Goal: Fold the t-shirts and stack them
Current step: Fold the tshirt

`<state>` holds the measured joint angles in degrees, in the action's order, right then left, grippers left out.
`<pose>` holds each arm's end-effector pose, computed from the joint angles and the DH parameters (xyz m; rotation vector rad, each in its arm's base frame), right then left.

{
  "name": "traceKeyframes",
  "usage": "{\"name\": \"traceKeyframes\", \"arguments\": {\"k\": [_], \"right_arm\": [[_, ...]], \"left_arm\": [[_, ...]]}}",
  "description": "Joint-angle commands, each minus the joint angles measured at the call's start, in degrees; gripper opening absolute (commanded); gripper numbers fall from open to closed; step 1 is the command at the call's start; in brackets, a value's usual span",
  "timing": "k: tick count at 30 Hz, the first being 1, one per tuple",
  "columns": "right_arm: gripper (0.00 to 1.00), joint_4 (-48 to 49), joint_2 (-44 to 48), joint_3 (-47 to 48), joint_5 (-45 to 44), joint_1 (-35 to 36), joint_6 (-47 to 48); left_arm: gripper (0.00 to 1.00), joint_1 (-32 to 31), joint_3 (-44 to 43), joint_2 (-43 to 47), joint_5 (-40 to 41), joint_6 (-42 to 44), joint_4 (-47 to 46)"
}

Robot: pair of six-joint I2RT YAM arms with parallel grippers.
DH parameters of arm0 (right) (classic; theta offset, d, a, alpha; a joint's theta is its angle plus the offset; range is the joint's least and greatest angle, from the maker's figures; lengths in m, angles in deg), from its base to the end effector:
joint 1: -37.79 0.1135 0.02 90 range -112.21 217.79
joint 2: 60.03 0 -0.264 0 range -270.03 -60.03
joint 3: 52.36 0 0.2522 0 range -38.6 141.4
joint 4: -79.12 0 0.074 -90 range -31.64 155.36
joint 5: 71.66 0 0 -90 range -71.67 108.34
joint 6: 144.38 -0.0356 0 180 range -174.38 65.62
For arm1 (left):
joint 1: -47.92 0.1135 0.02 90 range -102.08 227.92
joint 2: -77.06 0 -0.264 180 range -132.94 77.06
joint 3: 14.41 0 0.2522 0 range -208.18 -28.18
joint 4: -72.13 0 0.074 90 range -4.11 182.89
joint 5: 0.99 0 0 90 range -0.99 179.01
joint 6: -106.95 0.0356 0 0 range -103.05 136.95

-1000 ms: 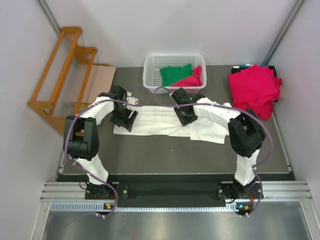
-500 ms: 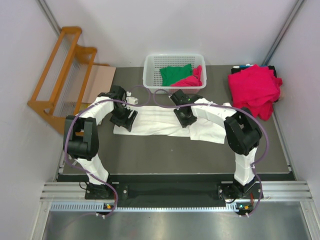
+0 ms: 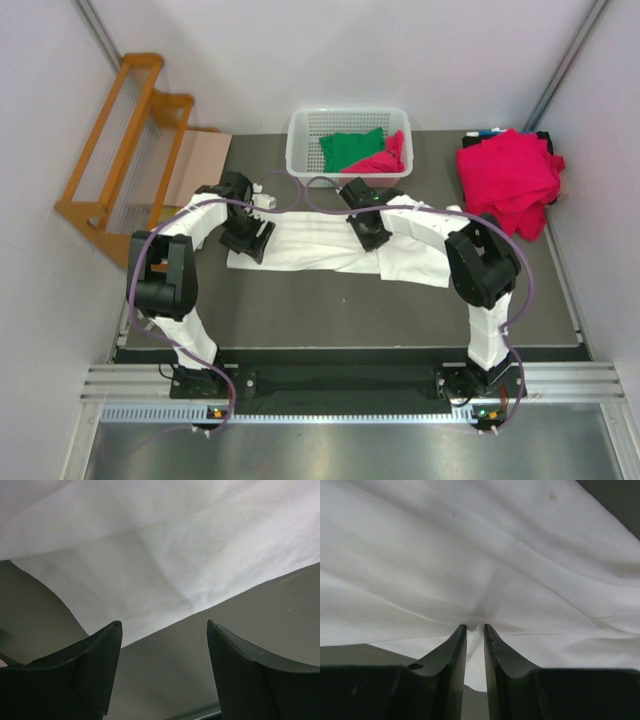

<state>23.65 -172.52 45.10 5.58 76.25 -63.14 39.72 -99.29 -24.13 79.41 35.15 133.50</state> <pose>0.3188 0.2432 0.1895 -0.6515 2.6627 -0.0922 0.3323 -0.0539 0.1951 0.6891 2.8227 -0.2157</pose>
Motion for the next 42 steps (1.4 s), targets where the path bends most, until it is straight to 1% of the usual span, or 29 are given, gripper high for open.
{"name": "traceKeyframes", "arguments": {"k": [1, 6, 10, 16, 21, 25, 26, 27, 28, 29, 31, 34, 42], "right_arm": [[0.19, 1.72, -0.63, 1.99, -1.04, -0.40, 0.67], [0.13, 1.81, -0.54, 1.82, -1.13, -0.75, 0.58], [0.00, 1.72, -0.10, 2.34, -2.18, -1.10, 0.23], [0.00, 1.72, 1.31, 6.20, -4.56, -2.24, 0.32], [0.00, 0.41, -1.77, 12.35, -3.95, -3.48, 0.67], [0.00, -1.00, -3.70, 14.65, -2.72, -3.83, 0.67], [0.03, -1.70, -3.70, 14.56, -2.02, -3.74, 0.58], [0.10, -1.79, -3.27, 13.69, -1.23, -3.83, 0.49], [0.31, -1.62, -2.74, 12.72, -0.79, -3.83, 0.40], [0.35, -1.27, -1.26, 11.76, -0.61, -3.83, 0.49], [0.41, 0.31, 0.51, 8.16, -1.04, -3.83, 0.40], [0.41, 0.58, 2.36, 5.86, -1.05, -3.83, 0.23], [0.39, 0.76, 3.06, 2.70, 0.80, -3.56, -0.21]], "left_arm": [[0.73, 0.39, 0.10, 0.90, -0.41, 1.05, -0.59], [0.73, 0.47, 0.62, 1.17, -0.15, 1.14, -0.77], [0.73, 0.74, 0.80, 1.17, -0.24, 1.32, -0.77], [0.73, 1.00, 0.63, 1.17, -0.41, 1.58, -0.77], [0.73, 1.09, 0.62, 1.43, -0.59, 1.58, -0.68], [0.73, 1.35, 0.98, 1.69, -0.24, 1.93, -0.51], [0.73, 1.53, 1.06, 1.78, -0.24, 2.11, -0.51], [0.73, 1.79, 1.15, 1.87, -0.15, 2.19, -0.51], [0.73, 1.88, 1.15, 1.87, -0.15, 2.28, -0.51], [0.73, 2.05, 1.06, 1.70, -0.06, 2.28, -0.51], [0.73, 2.05, 0.89, 1.61, -0.15, 2.37, -0.42], [0.73, 1.97, 0.62, 1.43, -0.76, 2.11, -0.42], [0.73, 2.05, 0.89, 1.34, -0.85, 1.93, -0.59]]}}
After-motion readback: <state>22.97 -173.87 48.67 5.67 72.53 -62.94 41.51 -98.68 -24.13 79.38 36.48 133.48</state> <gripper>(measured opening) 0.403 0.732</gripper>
